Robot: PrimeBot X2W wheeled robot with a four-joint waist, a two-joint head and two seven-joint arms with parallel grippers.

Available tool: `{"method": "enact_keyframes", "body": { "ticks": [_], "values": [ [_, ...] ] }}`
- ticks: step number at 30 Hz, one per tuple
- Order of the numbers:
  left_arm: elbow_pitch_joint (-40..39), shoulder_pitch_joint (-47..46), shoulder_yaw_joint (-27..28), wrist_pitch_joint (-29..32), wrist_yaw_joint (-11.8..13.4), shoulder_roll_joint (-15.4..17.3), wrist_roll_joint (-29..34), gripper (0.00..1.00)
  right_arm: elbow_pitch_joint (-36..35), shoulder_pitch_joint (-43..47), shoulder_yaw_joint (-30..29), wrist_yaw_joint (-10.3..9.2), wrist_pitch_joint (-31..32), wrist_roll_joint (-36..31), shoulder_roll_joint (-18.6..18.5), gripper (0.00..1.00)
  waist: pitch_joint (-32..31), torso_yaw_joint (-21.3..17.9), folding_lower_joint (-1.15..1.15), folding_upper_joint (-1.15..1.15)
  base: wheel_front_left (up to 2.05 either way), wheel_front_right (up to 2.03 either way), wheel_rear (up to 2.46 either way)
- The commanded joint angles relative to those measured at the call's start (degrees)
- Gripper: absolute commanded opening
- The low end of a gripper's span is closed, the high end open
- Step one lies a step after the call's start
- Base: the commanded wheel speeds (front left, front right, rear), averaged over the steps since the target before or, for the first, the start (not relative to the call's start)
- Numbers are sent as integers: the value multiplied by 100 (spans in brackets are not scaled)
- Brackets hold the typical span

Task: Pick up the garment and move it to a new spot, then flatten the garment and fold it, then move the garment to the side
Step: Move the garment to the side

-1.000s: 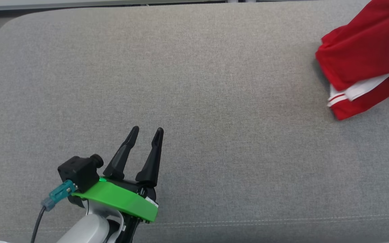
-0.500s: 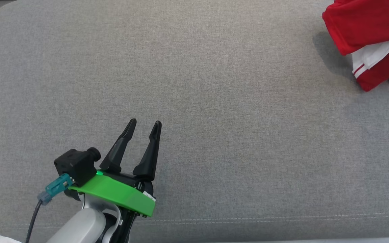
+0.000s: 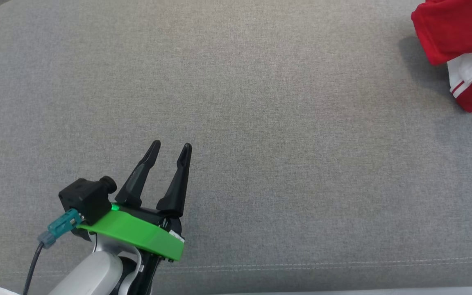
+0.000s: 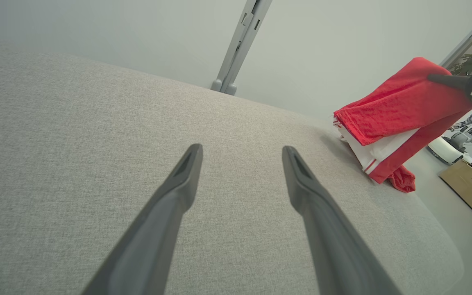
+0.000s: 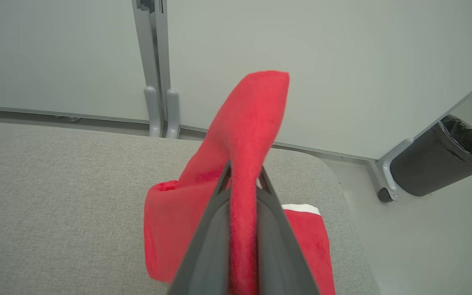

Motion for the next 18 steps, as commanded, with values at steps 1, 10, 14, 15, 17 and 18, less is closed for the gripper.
{"method": "enact_keyframes", "body": {
  "ticks": [1,10,14,15,17,18],
  "values": [
    [-39,-104,38,12,42,65,45,100,53,-53,12,-3,-58,-73,-63,0,68,9,0,0,0,0,0],
    [-310,-248,20,61,161,135,243,100,380,-152,-17,-3,-254,-7,-355,0,306,-63,0,0,0,0,0],
    [-473,-365,13,108,210,174,337,100,553,-137,-87,-3,-408,-31,-441,0,428,-212,0,0,0,0,0],
    [-511,-402,3,130,222,182,359,100,580,-149,-96,-3,-454,-32,-442,0,464,-264,0,0,0,0,0],
    [-576,-509,-22,177,227,183,405,100,612,-193,-73,-3,-526,-44,-434,0,549,-377,0,0,0,0,0],
    [-613,-575,-39,210,227,172,437,100,613,-227,-59,-3,-554,-29,-416,0,595,-438,0,0,0,0,0]
  ]
}}
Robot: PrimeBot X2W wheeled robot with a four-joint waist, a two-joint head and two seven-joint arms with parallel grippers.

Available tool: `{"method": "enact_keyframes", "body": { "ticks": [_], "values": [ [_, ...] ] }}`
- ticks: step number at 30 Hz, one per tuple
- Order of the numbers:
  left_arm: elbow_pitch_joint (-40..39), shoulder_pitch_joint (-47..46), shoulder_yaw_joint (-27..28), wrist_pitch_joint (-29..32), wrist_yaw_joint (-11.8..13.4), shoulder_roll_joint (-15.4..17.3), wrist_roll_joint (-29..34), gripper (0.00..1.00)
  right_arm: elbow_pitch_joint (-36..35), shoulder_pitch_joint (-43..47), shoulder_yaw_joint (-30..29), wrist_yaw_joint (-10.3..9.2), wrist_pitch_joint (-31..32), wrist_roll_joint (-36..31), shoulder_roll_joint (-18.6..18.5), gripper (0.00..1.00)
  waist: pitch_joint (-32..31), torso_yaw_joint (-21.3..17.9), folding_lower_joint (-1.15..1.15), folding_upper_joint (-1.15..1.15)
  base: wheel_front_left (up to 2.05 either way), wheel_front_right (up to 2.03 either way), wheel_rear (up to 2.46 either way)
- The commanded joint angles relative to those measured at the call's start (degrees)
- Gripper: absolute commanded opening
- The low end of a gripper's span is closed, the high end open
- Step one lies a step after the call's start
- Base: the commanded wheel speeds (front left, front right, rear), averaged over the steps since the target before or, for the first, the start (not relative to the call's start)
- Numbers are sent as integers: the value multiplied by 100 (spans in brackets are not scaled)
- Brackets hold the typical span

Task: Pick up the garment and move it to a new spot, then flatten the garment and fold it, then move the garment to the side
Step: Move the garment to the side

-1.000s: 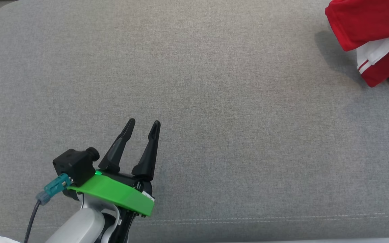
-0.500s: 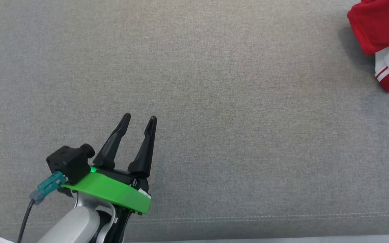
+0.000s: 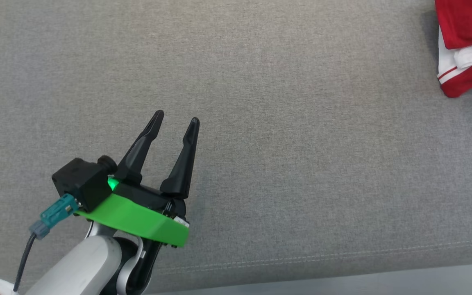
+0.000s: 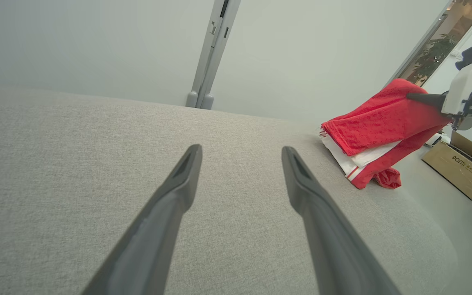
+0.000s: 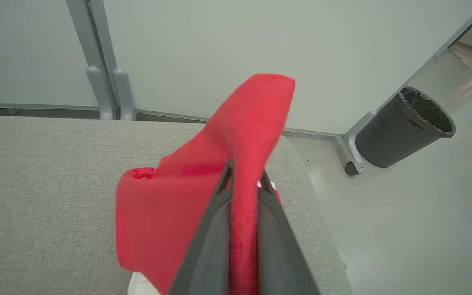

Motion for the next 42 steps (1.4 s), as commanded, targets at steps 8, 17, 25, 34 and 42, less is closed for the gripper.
{"method": "enact_keyframes", "body": {
  "ticks": [8,17,25,34,42],
  "values": [
    [-14,-830,-302,285,-163,-307,316,100,110,-356,143,-3,-276,50,59,0,546,-585,0,0,0,0,0],
    [166,-1265,-489,380,-292,-557,449,100,260,-599,340,-3,-551,-100,-29,0,875,-724,0,0,0,0,0],
    [51,-1329,-448,442,-209,-414,531,100,596,-753,481,-3,-824,-474,-271,0,1189,-582,0,0,0,0,0],
    [-139,-1380,-459,529,-111,-300,634,100,1181,-961,455,-3,-1191,-1310,-435,7,1497,-440,0,0,0,0,0],
    [-223,-1347,-427,540,-51,-231,643,100,1665,-1017,169,-3,-1524,-2014,-398,100,1580,-374,0,0,0,0,0]
  ]
}}
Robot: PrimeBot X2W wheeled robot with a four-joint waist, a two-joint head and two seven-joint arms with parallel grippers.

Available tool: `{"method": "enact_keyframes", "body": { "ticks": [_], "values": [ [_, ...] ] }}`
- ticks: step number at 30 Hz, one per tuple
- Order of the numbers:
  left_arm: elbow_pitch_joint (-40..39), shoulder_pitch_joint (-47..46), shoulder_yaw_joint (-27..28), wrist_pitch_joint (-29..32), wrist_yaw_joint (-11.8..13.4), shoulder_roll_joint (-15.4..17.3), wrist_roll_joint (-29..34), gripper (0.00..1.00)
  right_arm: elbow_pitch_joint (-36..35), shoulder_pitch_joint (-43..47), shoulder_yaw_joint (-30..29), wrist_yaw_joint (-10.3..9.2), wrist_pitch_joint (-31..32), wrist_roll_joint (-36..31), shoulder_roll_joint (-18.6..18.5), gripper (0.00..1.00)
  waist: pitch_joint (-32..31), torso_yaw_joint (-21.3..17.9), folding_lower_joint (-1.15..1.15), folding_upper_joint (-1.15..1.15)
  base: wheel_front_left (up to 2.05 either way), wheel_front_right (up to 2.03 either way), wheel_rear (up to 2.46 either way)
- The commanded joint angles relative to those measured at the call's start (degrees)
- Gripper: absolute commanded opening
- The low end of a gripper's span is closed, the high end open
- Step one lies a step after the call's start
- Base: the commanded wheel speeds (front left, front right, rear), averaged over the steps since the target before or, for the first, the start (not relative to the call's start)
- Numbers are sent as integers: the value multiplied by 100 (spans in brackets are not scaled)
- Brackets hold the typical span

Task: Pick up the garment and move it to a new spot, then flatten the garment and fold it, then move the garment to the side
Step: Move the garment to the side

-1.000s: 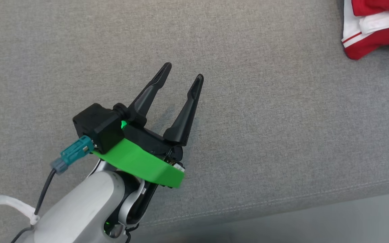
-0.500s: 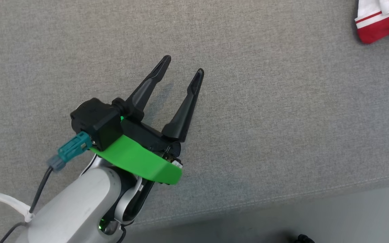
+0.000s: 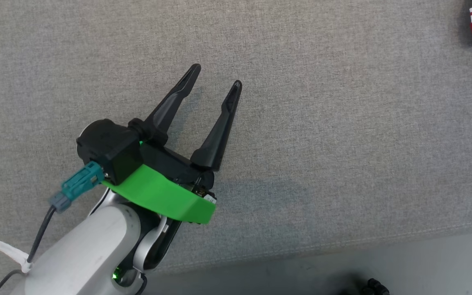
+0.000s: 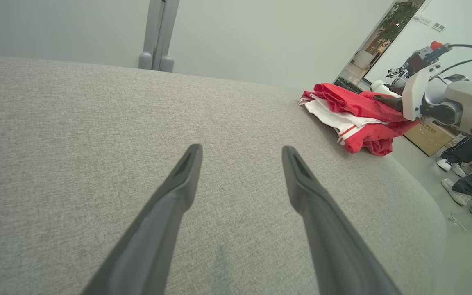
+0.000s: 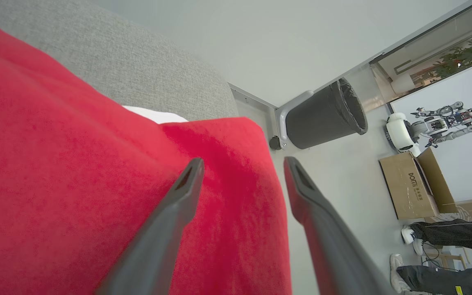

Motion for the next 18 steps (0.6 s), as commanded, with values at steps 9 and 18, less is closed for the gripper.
{"method": "enact_keyframes", "body": {
  "ticks": [9,18],
  "values": [
    [-59,-28,51,18,66,98,40,100,239,89,-113,-3,-374,-394,105,100,-12,-61,0,0,0,0,0],
    [89,108,102,-40,67,162,-70,100,409,199,-9,-3,-993,-162,353,100,-392,-183,0,0,0,0,0]
  ]
}}
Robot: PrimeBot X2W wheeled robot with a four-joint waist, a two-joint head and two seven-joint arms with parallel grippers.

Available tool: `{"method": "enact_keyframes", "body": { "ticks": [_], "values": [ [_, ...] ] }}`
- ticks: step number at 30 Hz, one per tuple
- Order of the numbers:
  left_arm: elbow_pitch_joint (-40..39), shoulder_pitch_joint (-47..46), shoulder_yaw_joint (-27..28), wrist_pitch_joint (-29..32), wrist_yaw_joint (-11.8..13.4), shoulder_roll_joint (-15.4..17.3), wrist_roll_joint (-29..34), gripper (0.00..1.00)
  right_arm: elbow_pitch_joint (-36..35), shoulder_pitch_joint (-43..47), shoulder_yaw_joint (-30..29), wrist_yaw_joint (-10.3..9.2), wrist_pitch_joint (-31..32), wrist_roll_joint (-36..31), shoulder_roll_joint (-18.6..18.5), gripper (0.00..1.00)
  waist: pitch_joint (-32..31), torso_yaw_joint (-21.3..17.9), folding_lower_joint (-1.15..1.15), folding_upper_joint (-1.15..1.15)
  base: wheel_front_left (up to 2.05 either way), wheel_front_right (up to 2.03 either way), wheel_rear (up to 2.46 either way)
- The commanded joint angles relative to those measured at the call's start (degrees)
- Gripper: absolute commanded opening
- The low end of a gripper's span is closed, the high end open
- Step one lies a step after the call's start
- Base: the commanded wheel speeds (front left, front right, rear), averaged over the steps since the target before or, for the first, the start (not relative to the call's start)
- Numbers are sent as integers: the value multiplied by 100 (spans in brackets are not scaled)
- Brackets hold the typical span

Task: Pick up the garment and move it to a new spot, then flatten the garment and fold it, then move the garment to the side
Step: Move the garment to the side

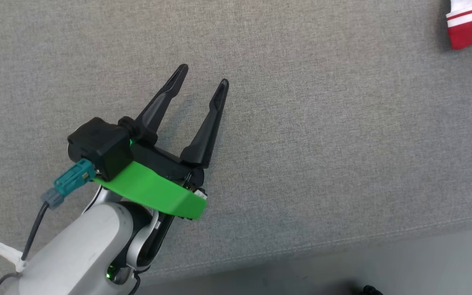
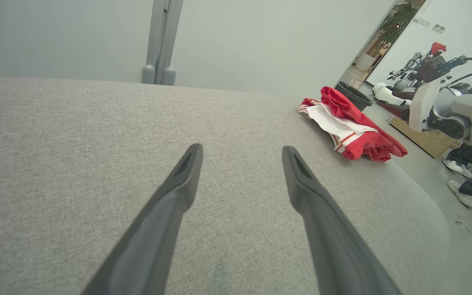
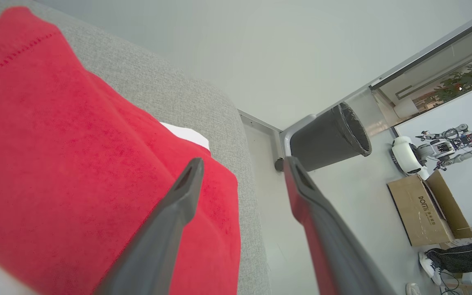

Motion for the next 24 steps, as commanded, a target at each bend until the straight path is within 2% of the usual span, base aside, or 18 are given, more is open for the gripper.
{"method": "enact_keyframes", "body": {
  "ticks": [1,7,12,21,24],
  "values": [
    [68,99,40,-50,-1,53,-48,100,18,66,50,-5,-117,149,77,100,-209,-48,0,0,0,0,0],
    [360,272,184,-225,-55,78,-260,100,-106,226,394,-5,-431,681,378,100,-709,-55,0,0,0,0,0],
    [653,398,579,-507,-81,210,-479,100,-402,459,681,-6,-618,1384,604,100,-1133,3,0,0,0,0,0],
    [1042,894,1531,-887,-64,437,-1009,100,-1369,1424,1048,-5,-785,2577,761,100,-1808,264,0,0,0,0,0],
    [1131,1137,1767,-943,-39,426,-1078,100,-1735,1763,1065,-5,-819,2740,841,100,-1969,356,0,0,0,0,0]
  ]
}}
